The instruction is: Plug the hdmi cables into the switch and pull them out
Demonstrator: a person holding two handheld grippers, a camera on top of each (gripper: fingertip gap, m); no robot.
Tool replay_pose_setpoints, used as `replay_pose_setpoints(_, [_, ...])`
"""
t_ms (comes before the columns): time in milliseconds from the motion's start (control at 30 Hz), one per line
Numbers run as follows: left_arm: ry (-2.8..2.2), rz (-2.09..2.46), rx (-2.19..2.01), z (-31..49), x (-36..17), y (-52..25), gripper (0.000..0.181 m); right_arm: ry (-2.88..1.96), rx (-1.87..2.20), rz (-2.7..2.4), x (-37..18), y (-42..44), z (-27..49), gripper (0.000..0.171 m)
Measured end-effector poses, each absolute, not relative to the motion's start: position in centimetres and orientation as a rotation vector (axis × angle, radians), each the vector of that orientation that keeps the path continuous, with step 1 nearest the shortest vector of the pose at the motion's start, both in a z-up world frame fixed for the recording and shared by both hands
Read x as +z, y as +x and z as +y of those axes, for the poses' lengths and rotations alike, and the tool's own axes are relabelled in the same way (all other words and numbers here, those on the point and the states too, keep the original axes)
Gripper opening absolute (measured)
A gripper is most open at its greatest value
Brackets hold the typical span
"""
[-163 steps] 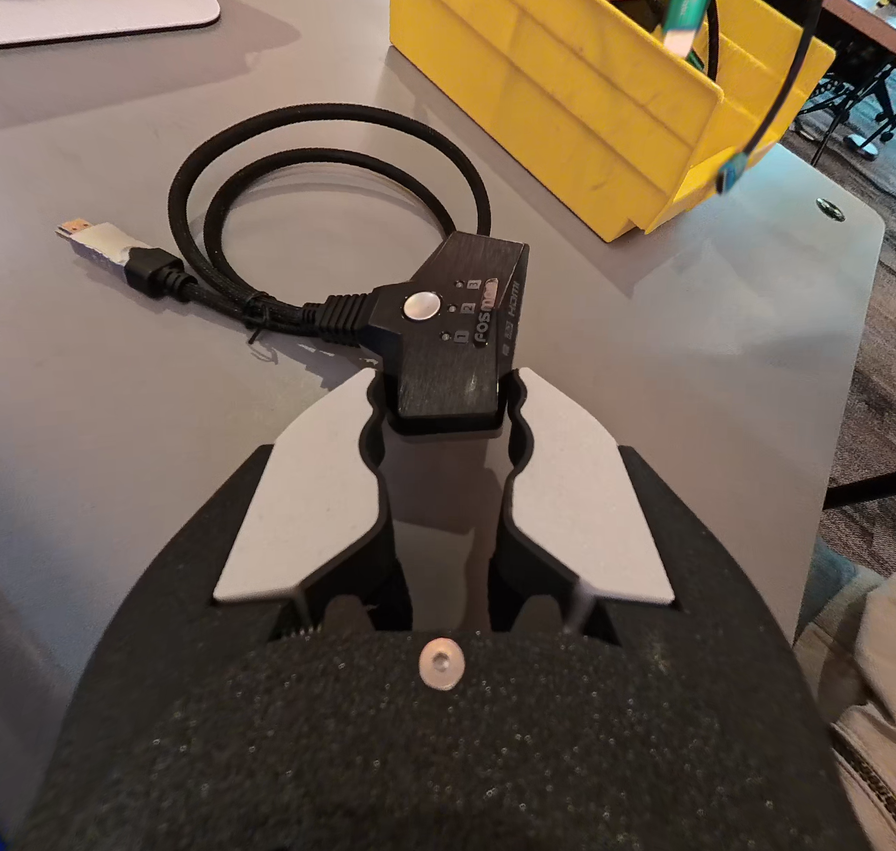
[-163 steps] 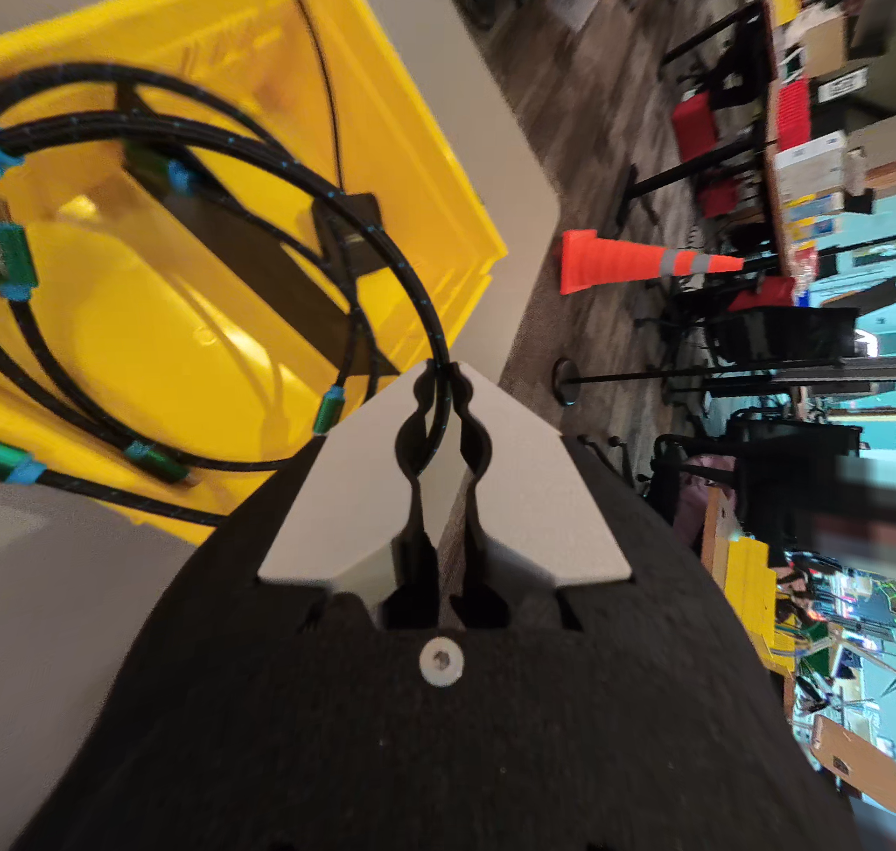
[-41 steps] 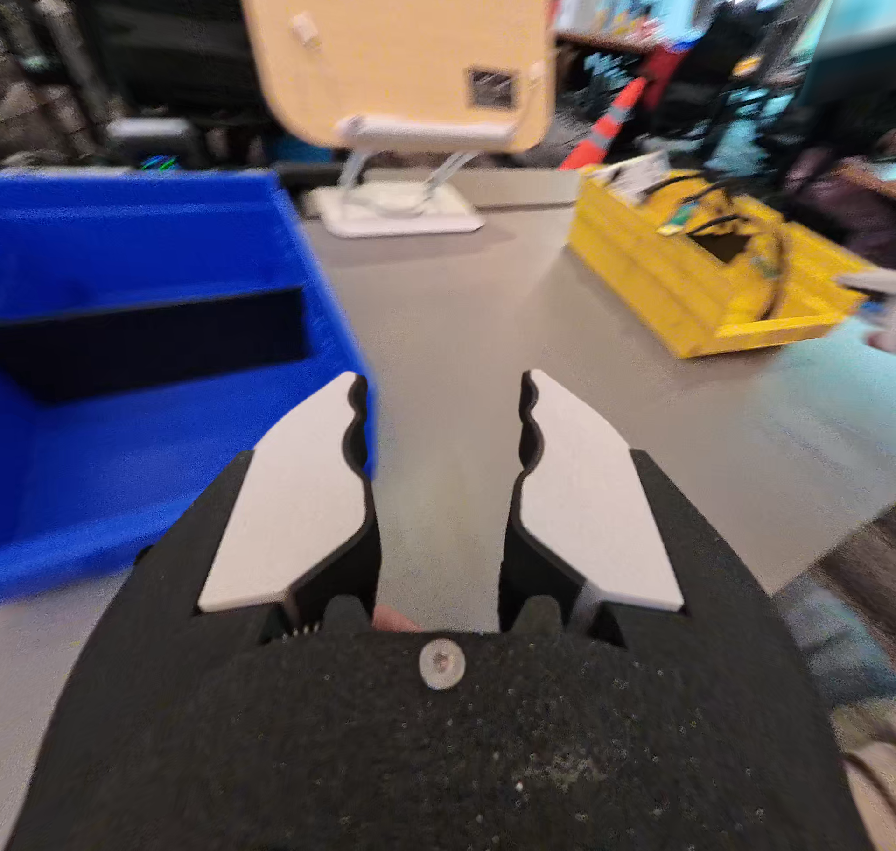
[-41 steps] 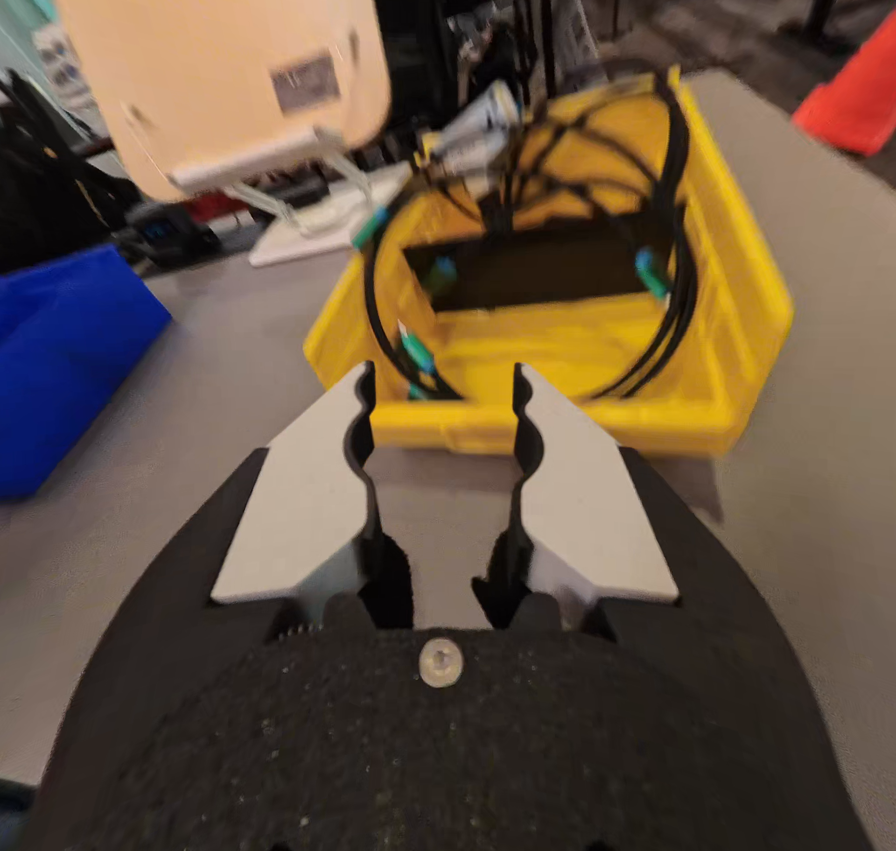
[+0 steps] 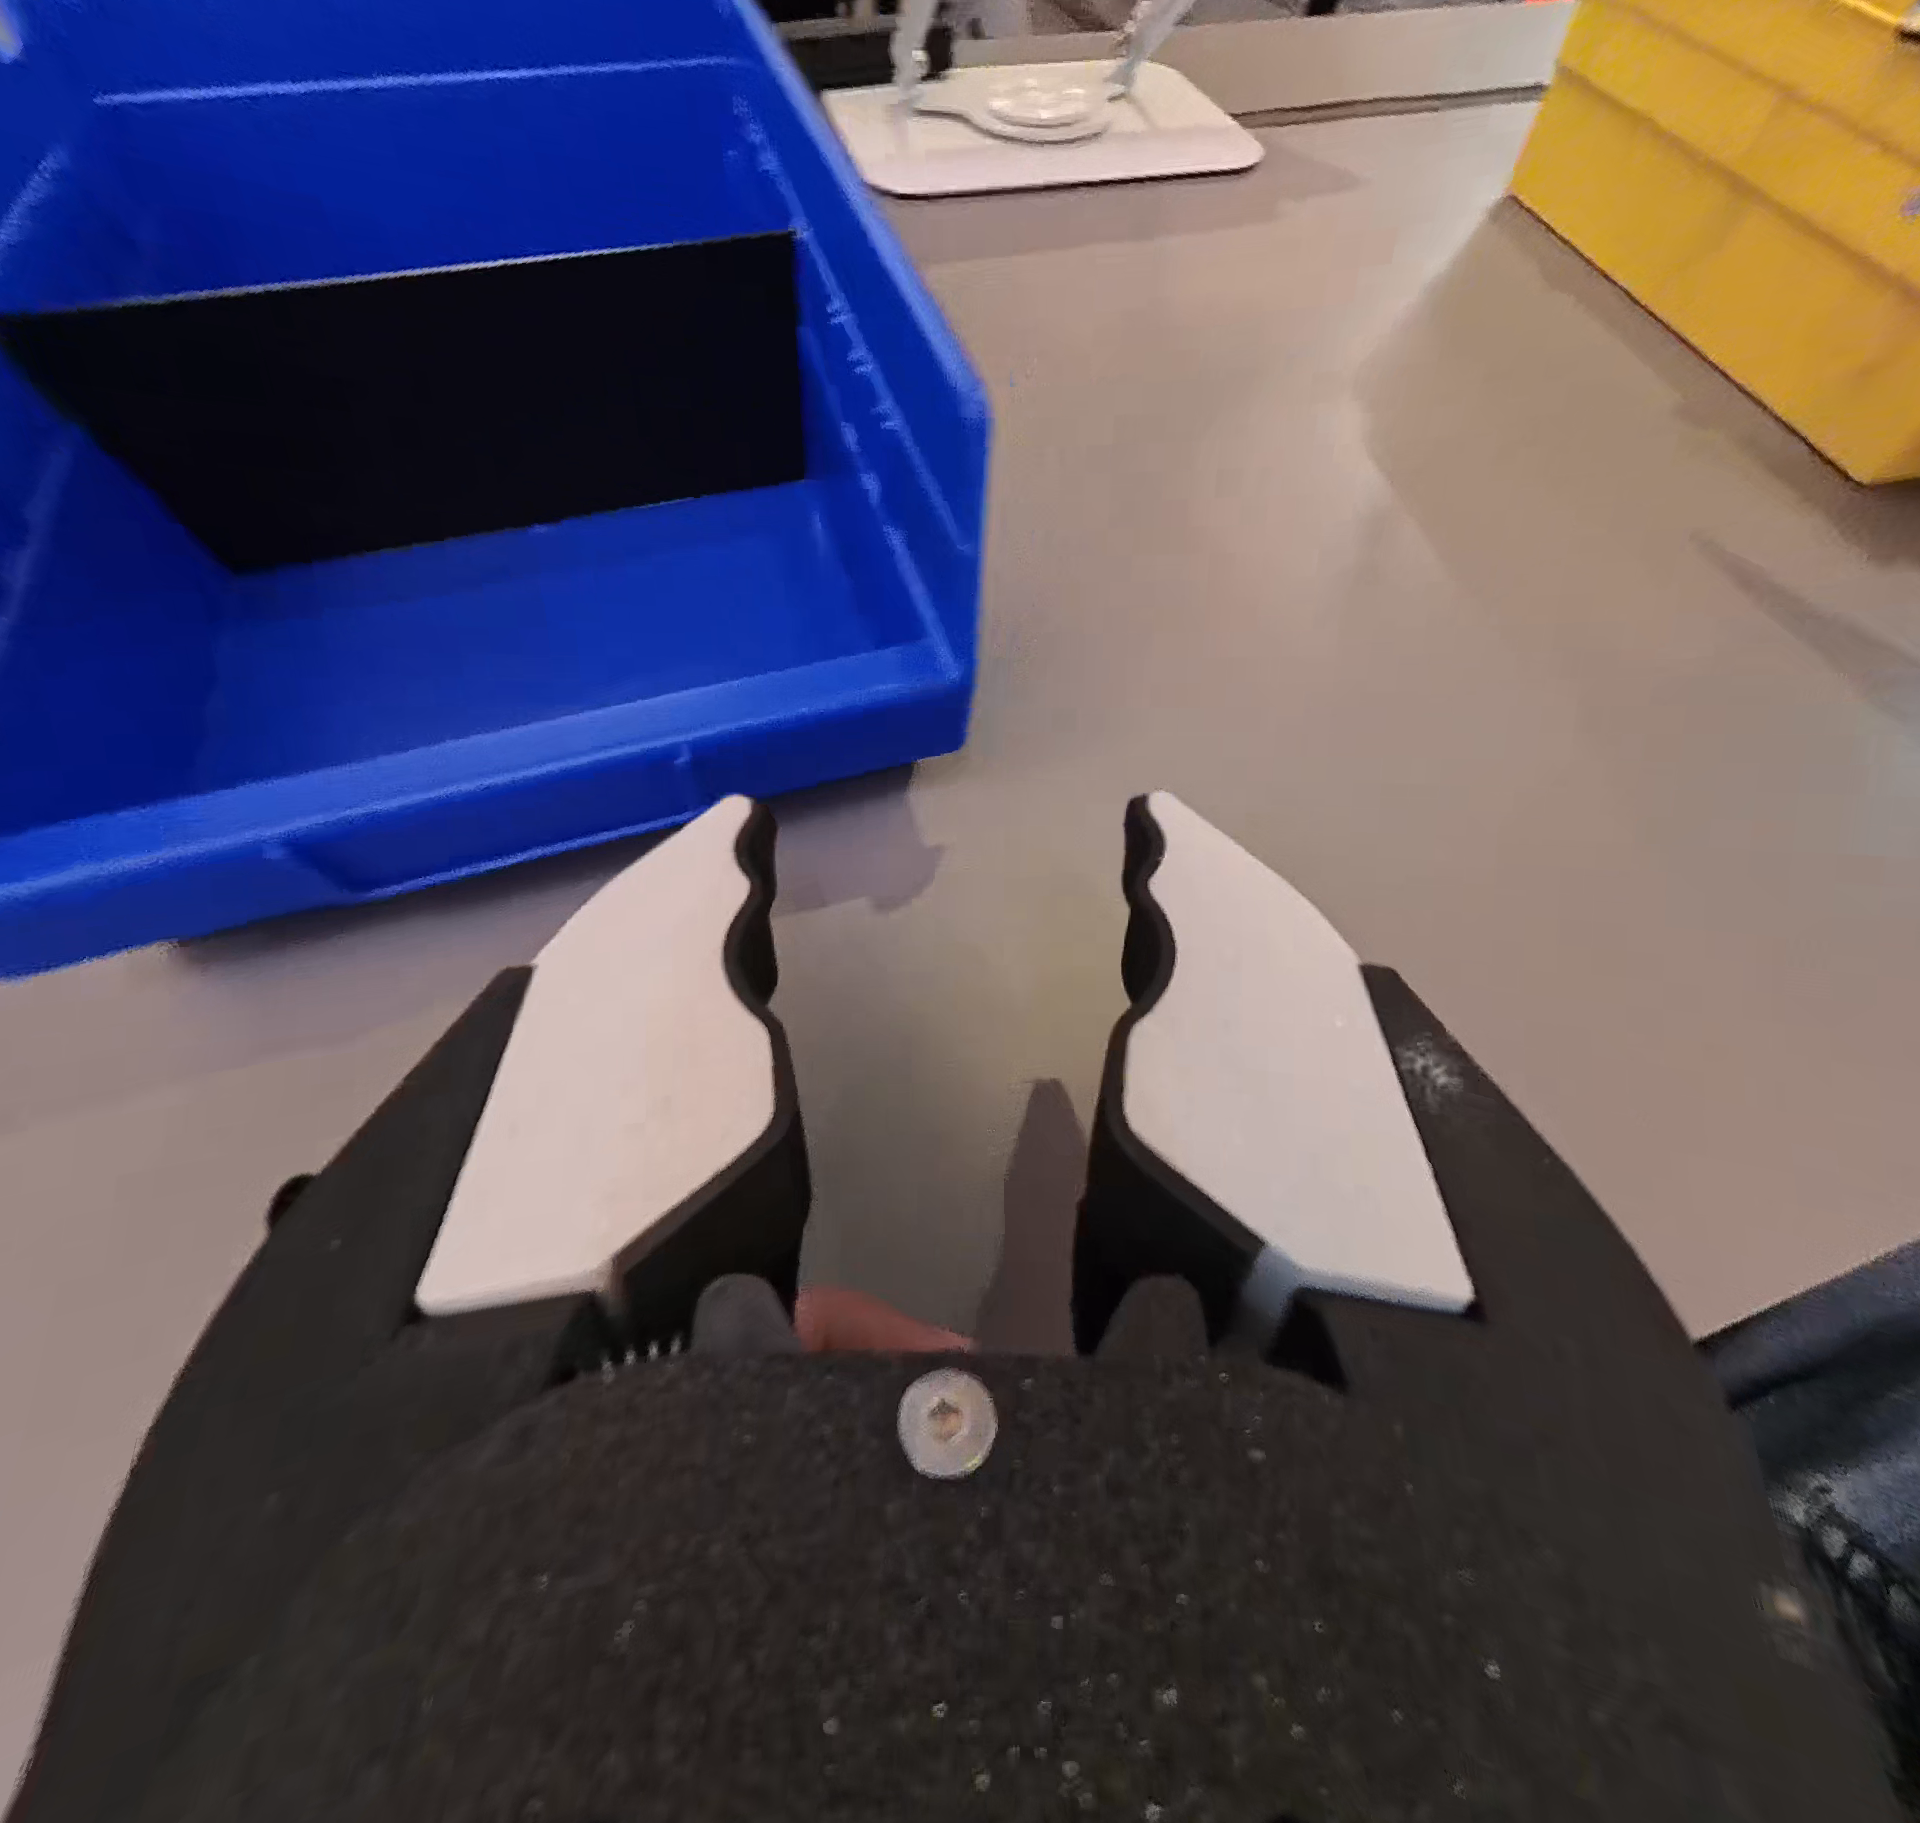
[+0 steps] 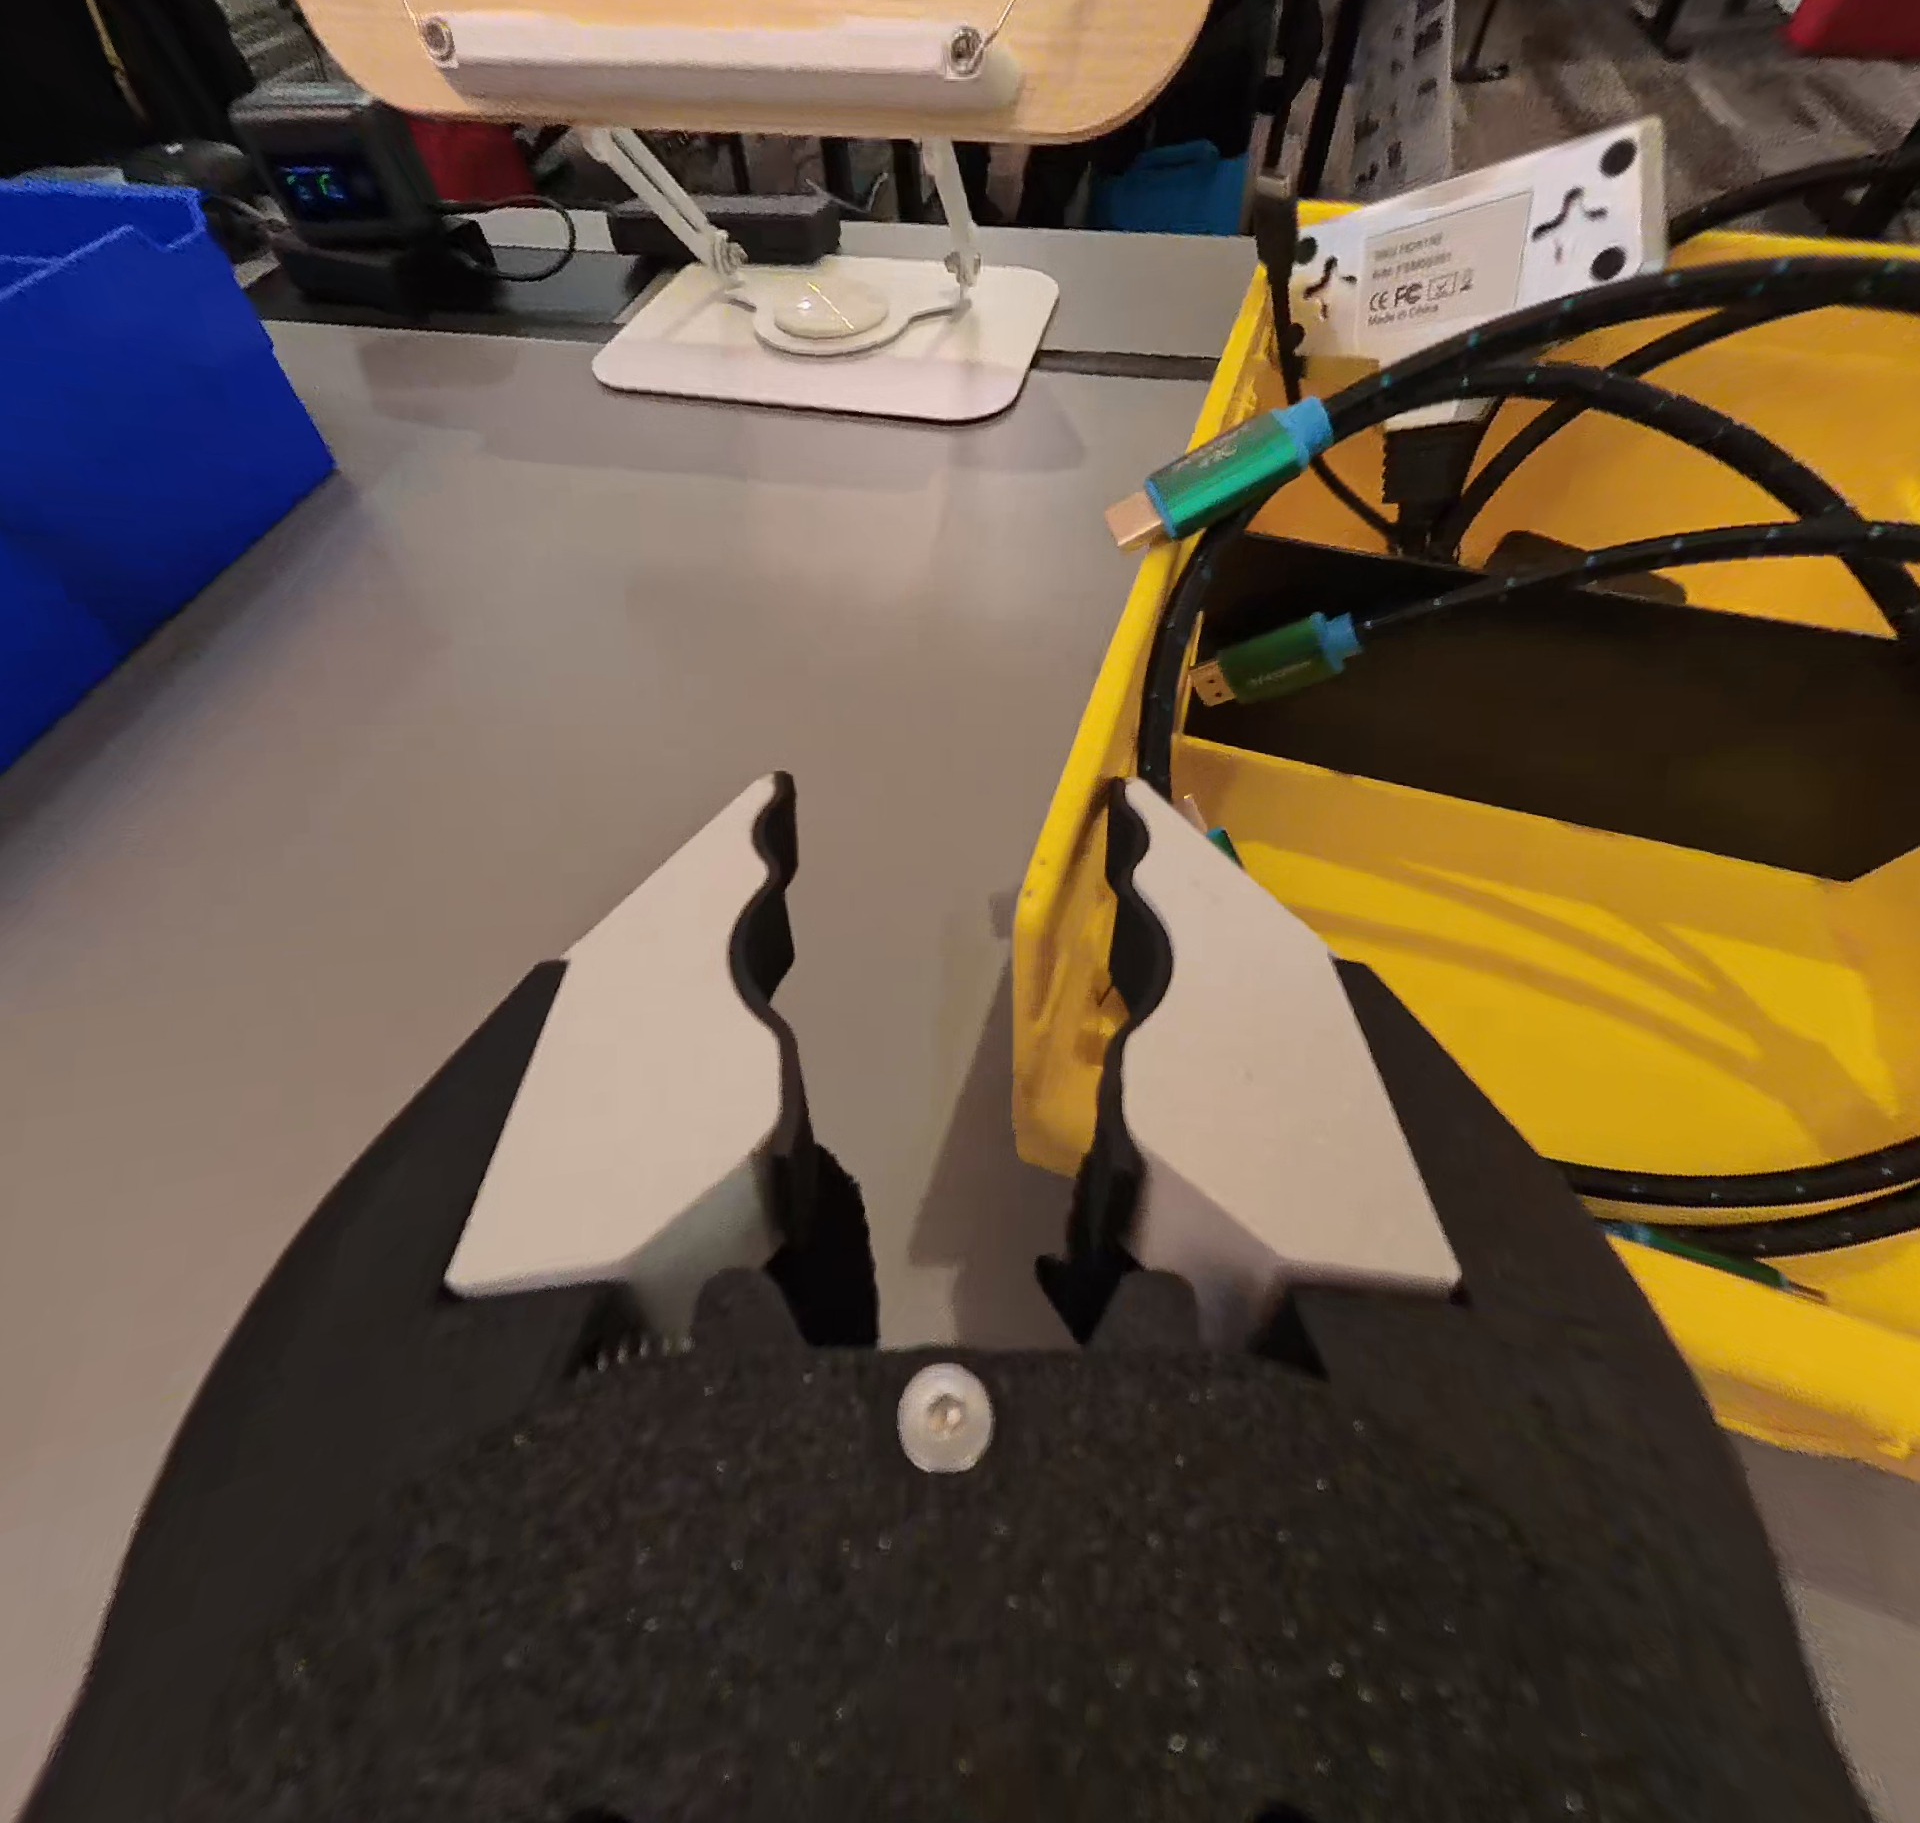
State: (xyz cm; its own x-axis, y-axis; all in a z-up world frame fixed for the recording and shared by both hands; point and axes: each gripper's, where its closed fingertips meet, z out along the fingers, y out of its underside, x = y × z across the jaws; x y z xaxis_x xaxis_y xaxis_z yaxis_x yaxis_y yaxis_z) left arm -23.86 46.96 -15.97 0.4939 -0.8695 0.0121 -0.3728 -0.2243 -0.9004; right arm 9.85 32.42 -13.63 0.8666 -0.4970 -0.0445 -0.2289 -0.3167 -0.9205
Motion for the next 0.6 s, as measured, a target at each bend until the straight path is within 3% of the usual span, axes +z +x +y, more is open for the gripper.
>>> replay_pose_setpoints(300, [-1.659,1.308,-0.866,40.2,-15.5,-15.7,0.063,-1.849,0.127,0.254,-11.6,-0.7,29.9,0.036])
replay_pose_setpoints(467, [-1.49,1.372,-1.05,32.4,-13.2,-9.7,0.065,-1.595,-0.254,0.345,-7.3,1.5,23.4,0.04])
replay_pose_setpoints(600, [-1.445,1.401,-0.963,30.1,-13.7,-6.5,0.063,-1.55,-0.618,0.523,-7.1,5.1,17.9,0.042])
